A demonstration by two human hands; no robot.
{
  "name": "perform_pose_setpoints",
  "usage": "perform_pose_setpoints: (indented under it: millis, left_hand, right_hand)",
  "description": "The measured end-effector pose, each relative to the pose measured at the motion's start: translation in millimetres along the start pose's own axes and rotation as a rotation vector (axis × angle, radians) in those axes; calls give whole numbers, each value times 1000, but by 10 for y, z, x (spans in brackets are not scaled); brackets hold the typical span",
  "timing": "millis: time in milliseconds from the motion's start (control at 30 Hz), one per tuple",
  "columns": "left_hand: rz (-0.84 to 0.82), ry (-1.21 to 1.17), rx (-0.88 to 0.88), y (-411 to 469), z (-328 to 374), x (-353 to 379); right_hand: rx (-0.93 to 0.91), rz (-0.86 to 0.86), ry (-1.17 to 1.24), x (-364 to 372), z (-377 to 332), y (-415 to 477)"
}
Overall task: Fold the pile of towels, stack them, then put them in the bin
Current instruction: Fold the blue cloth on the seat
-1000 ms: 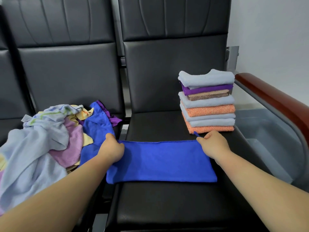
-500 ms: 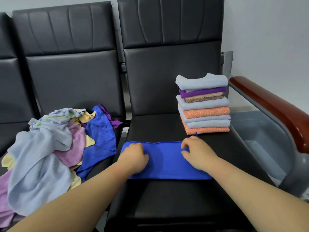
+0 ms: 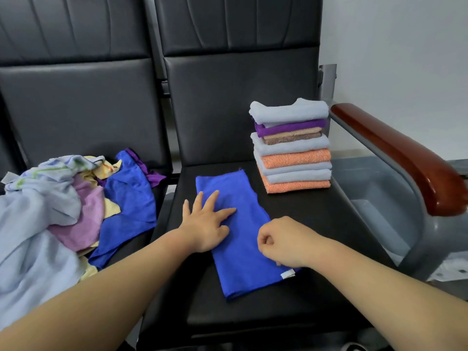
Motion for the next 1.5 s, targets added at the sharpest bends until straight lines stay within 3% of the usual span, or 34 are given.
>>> perform_pose_setpoints:
  millis: [200, 433, 533, 667, 767, 900, 1000, 1100, 1233, 1367, 1433, 1500]
  left_hand:
    - [180, -86, -143, -193, 32, 17]
    - [79, -702, 9, -716, 265, 15]
    - [-66, -927, 57, -944, 348, -33]
    - [-159, -871, 153, -1146, 343, -72]
    - [-26, -659, 92, -1143, 345, -94]
    - [141, -861, -16, -1083, 295, -125]
    - [230, -856, -59, -1037, 245, -187]
    - [286, -856, -72, -1040, 201, -310]
    - [241, -992, -111, -1054, 31, -507]
    - [-31, -1217, -303, -1100, -136, -597]
    - [-141, -1261, -374, -1116, -174, -616]
    - [-150, -1256, -411, -1070, -200, -610]
  right_hand:
    - [-39, -19, 23, 16, 9, -21]
    - [-66, 64, 18, 75, 27, 15]
    - [-45, 82, 64, 127, 53, 2]
    - [-33, 64, 143, 169, 75, -52]
    - [-31, 19, 200, 146, 51, -102]
    - [-1, -41, 296, 112, -10, -210]
    - [-39, -57, 206, 107, -44, -261]
    - [-48, 57, 123, 94, -39, -241]
    - [25, 144, 392, -2, -7, -156]
    - [131, -103, 859, -94, -27, -153]
    - [193, -202, 957, -116, -22, -136]
    - [241, -205, 994, -131, -23, -74]
Point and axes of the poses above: each hand's wrist, its own y-axis towards the middle knuckle, its own x-axis out of the palm, z = x × y, the point moved 1 cm from there along y, towards the middle knuckle, and after that the axes turned 4 degrees about x, right-handed, at the moved point
